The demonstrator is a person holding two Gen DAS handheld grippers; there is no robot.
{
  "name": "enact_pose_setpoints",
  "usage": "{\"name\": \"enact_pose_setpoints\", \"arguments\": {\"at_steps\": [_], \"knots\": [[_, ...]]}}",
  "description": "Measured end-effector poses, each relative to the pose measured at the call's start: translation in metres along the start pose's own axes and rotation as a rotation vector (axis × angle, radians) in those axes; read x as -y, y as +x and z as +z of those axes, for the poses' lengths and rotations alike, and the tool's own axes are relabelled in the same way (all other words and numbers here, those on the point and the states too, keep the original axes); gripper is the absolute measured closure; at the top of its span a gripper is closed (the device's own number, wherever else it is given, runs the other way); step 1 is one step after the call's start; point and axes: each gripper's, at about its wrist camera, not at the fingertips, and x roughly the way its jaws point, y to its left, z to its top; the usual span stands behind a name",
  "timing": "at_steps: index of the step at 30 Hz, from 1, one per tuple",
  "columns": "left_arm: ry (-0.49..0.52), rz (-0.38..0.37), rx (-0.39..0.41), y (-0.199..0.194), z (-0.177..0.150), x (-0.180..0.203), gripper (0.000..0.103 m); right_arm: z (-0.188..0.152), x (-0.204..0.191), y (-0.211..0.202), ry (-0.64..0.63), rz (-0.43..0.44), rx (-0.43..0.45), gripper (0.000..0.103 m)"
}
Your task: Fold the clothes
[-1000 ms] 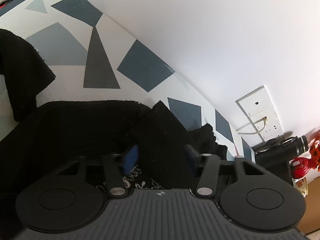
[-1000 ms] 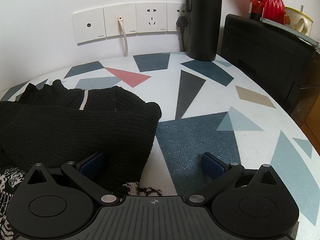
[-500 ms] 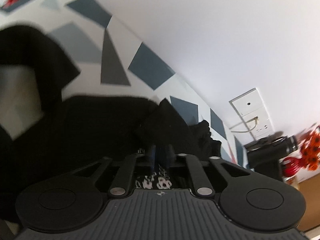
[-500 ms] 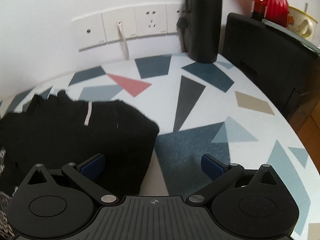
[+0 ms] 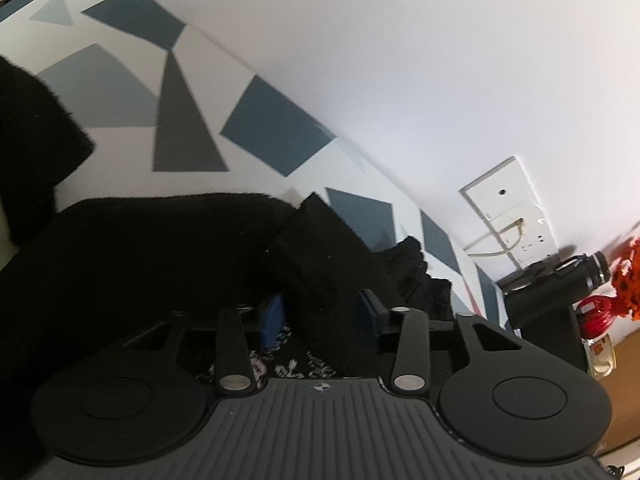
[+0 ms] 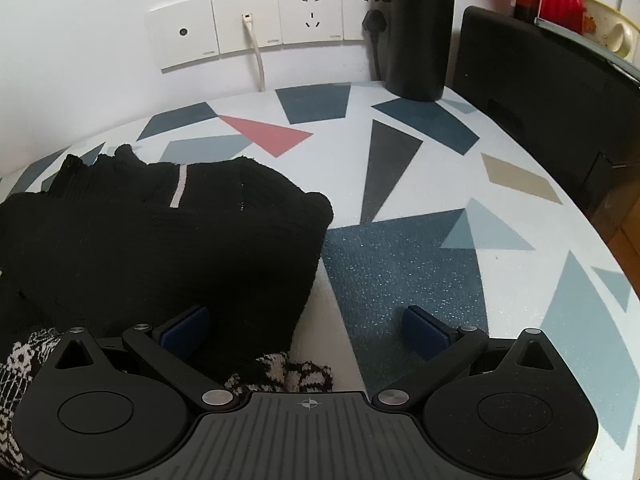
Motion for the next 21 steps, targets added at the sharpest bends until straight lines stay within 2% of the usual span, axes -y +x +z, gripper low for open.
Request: {"name": "enact_pose_setpoints", "arguments": {"at_steps": [2,3,5,10,12,13,14,16,18,21], "knots": [[0.015,-0.055,-0.004,0.004,0.000,0.005,0.010,-0.001,-0.001,0.000,0.001,-0.002,0.006,0.001],[0.032,-0.069,-0.014,0.008,0.000,0.010,0.004,-0.001,-0.001,0.001,-0.001,-0.003,0.008,0.001],[0.083,-0.036,-0.026,0.014,0.001,0.022,0.000,0.000,0.000,0.001,-0.003,-0.001,0.007,0.001],[0.058,-0.048,0.006,0.015,0.001,0.020,0.003,0.000,0.000,0.001,-0.008,0.004,0.009,0.001],[0.016,-0.029,0.014,0.010,0.002,0.014,0.029,0.000,0.000,0.001,-0.010,0.004,0.011,0.001],[0.029,-0.002,-0.004,0.009,0.003,0.015,0.064,-0.001,0.000,0.001,-0.011,0.004,0.013,0.001],[0.050,0.023,-0.026,0.008,0.004,0.016,0.079,0.000,0.000,0.002,-0.011,0.004,0.012,0.001],[0.134,0.033,-0.004,-0.004,0.003,0.023,0.089,0.002,0.000,0.003,-0.012,0.006,0.002,0.001],[0.214,0.026,0.037,-0.022,0.002,0.031,0.093,0.008,0.000,0.003,-0.010,0.006,-0.017,0.001],[0.264,0.009,0.082,-0.046,0.000,0.035,0.096,0.019,0.004,-0.006,0.012,0.019,0.024,0.001]]}}
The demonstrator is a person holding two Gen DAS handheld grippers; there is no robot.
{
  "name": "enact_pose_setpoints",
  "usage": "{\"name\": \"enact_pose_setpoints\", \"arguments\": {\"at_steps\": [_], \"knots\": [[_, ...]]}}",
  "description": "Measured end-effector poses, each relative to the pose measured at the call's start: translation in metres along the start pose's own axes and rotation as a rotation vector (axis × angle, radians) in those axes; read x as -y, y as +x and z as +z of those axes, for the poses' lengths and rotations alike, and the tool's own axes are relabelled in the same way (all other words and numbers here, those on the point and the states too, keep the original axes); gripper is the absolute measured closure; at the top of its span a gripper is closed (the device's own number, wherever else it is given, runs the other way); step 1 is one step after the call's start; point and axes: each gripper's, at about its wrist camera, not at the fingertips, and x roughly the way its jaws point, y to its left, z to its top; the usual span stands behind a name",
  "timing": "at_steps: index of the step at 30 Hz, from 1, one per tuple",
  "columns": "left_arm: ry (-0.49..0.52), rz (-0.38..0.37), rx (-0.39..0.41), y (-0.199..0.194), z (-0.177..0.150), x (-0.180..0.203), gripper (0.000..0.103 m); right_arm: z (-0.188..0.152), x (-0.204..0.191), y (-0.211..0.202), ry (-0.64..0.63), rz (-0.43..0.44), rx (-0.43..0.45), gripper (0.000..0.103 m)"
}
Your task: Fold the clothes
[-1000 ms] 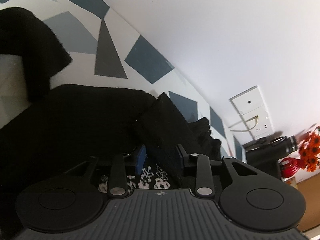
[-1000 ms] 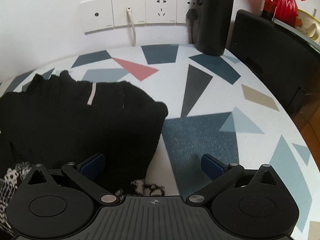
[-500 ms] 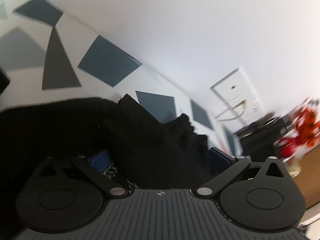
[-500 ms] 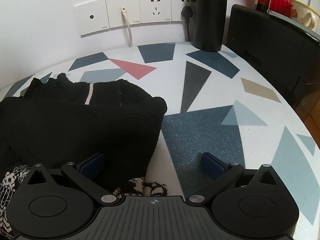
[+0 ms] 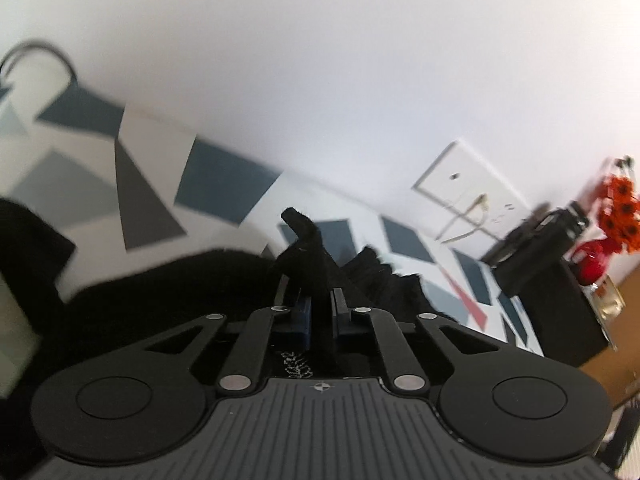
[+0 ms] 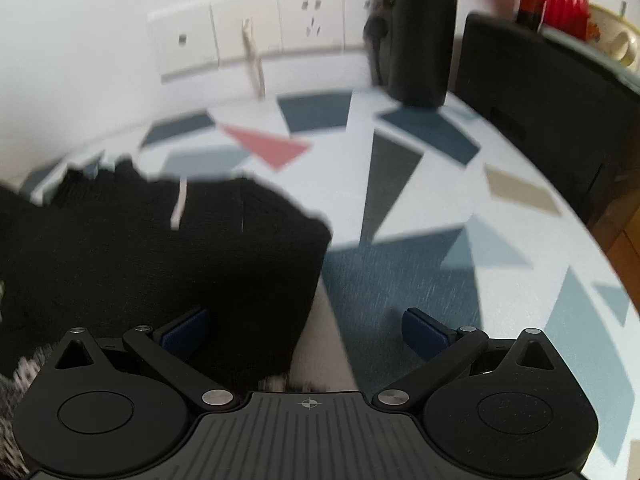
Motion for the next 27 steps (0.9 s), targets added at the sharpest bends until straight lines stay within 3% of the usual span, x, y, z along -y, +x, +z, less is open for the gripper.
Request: {"name": "enact_pose_setpoints", "arguments": {"at_steps": [4,11,16,20,24,25,27], "knots": [[-0.029,0.027,0.023,-0.021,-0.010,-0.012,0.096,0.020,0.012,-0.009,0.083,0.046,0.049,0.001],[-0.087,0.133,-0.017,-0.029,-0.049,-0.035,0.096,0.026,0.015,0.000,0.080,0.072,0.014,0.005],[-0.150,0.079,-0.039,-0.017,-0.047,-0.050,0.094,0.027,0.010,0.013,0.095,0.123,-0.043,0.014],[-0.248,0.000,-0.058,-0.006,-0.041,-0.063,0.073,0.026,0.009,0.017,0.133,0.179,-0.063,0.022],[-0.318,-0.048,-0.057,0.002,-0.036,-0.065,0.056,0.029,0.008,0.022,0.131,0.178,-0.063,0.026],[-0.326,-0.050,-0.055,0.003,-0.035,-0.064,0.052,0.030,0.011,0.023,0.156,0.187,-0.062,0.030],[-0.322,-0.041,-0.051,0.005,-0.033,-0.061,0.057,0.032,0.017,0.024,0.205,0.207,-0.058,0.048]]}}
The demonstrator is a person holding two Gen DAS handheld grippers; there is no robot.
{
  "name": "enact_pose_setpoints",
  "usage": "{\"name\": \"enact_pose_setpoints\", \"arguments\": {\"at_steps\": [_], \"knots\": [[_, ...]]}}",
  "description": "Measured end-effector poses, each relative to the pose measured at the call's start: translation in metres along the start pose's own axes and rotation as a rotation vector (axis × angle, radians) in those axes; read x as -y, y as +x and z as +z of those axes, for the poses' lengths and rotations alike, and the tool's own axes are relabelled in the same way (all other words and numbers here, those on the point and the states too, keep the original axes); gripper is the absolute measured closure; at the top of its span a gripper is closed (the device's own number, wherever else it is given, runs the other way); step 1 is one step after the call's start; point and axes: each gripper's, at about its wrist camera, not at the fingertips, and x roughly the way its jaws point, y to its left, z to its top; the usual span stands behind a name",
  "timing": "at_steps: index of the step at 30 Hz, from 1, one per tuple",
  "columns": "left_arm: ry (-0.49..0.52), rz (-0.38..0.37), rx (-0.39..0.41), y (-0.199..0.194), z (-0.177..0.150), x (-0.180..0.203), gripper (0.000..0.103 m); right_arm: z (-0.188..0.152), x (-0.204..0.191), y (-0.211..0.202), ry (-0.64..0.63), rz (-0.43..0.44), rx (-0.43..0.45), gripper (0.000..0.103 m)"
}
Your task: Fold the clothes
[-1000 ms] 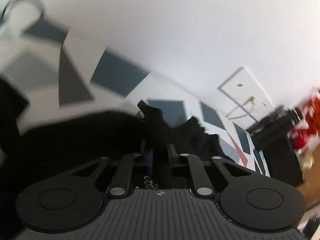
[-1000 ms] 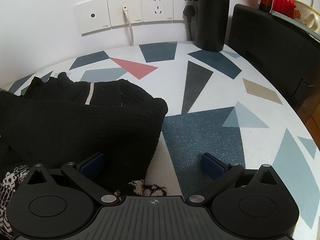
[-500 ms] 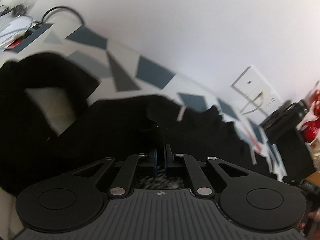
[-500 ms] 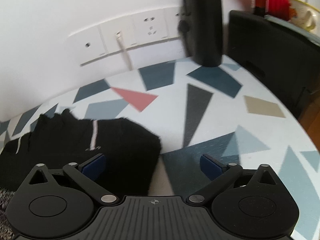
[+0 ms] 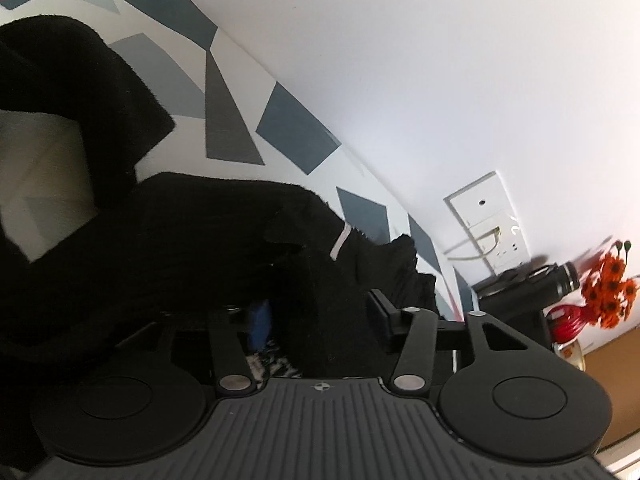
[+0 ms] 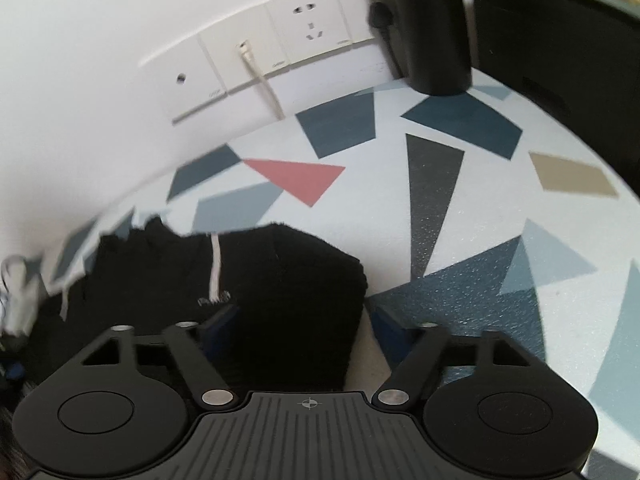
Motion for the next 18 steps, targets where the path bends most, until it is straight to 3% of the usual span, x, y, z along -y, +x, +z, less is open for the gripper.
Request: {"name": "enact_pose_setpoints", "arguments": {"at_steps": [1,2,4,10,12,18], "knots": [[0.015,0.016,0.002,0.000,-0.001,0.002,0.087,0.001,0.002,-0.001,0.025,0.014,0.002,0.061],[0.030,0.034,0.003,-0.001,-0.001,0.005,0.094,0.002,0.003,-0.002,0.025,0.018,0.006,0.078],[0.071,0.051,0.032,-0.009,-0.003,0.012,0.094,0.003,0.002,-0.008,0.015,0.032,0.023,0.089],[0.252,0.071,0.141,-0.039,-0.006,0.043,0.095,0.016,-0.032,-0.028,-0.156,-0.004,0.140,0.090],[0.247,0.101,0.157,-0.041,-0.007,0.040,0.095,0.021,-0.040,-0.015,-0.197,-0.021,0.118,0.090],[0.189,0.188,0.106,-0.032,-0.018,0.012,0.095,0.028,-0.052,0.033,-0.280,-0.062,0.025,0.090]]}}
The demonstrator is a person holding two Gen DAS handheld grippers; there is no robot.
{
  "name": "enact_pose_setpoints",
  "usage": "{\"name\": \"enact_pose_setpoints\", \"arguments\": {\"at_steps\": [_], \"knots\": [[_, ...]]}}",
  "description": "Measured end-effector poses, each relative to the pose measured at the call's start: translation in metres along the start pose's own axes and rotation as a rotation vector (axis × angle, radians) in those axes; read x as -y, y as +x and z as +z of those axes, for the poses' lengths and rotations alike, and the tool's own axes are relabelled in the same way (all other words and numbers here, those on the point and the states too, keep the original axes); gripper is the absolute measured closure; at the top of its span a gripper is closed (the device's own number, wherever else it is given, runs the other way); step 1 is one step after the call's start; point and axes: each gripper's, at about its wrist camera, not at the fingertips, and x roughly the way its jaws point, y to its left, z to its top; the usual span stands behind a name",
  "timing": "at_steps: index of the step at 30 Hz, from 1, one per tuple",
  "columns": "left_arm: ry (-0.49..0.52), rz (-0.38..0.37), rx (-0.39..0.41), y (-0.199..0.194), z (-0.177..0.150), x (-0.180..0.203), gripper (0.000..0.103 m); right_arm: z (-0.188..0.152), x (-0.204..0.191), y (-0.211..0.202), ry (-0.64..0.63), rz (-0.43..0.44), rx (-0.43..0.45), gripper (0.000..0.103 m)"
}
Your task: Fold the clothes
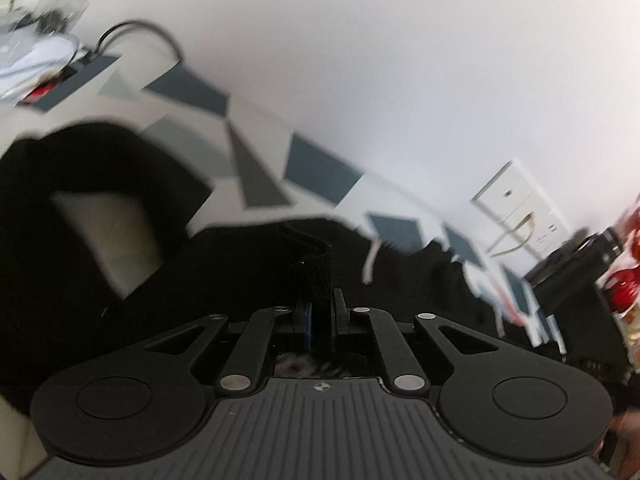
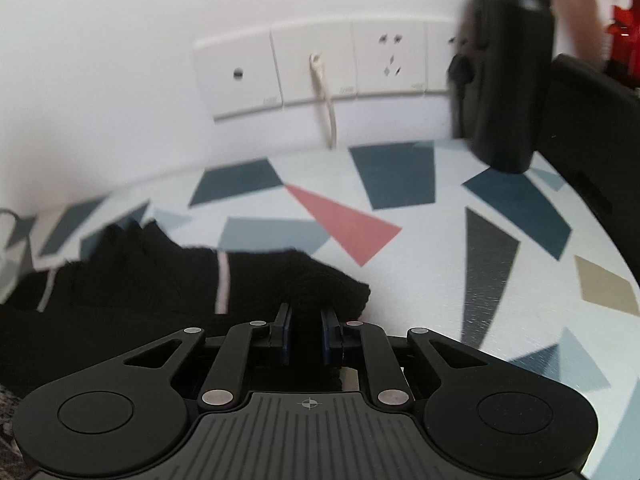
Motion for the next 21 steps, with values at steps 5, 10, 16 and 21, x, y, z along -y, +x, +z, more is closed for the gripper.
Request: {"name": "enact_pose_setpoints", "arguments": {"at_steps": [5,10,16,21], "knots": [[0.001,0.008,-0.031,0.003,-0.005,-0.006,0.094,-0.004,-0.007,-0.001,-0.016,-0.033,-0.011,0.062],[0.019,-0.027,-0.050,0.001,-0.003,-0.005,0.071,-0.016,-0.011,-0.027,-0.024,-0.072,0.025,0.005],[0.083,-0.044,-0.025,-0.021,0.001,0.006,0.036,-0.039,-0.020,-0.055,-0.002,-0.070,0.015,0.001],[0.124,0.004,0.006,-0.057,0.003,-0.003,0.015,-0.055,-0.044,-0.074,-0.079,-0.072,0.011,0.001]]}}
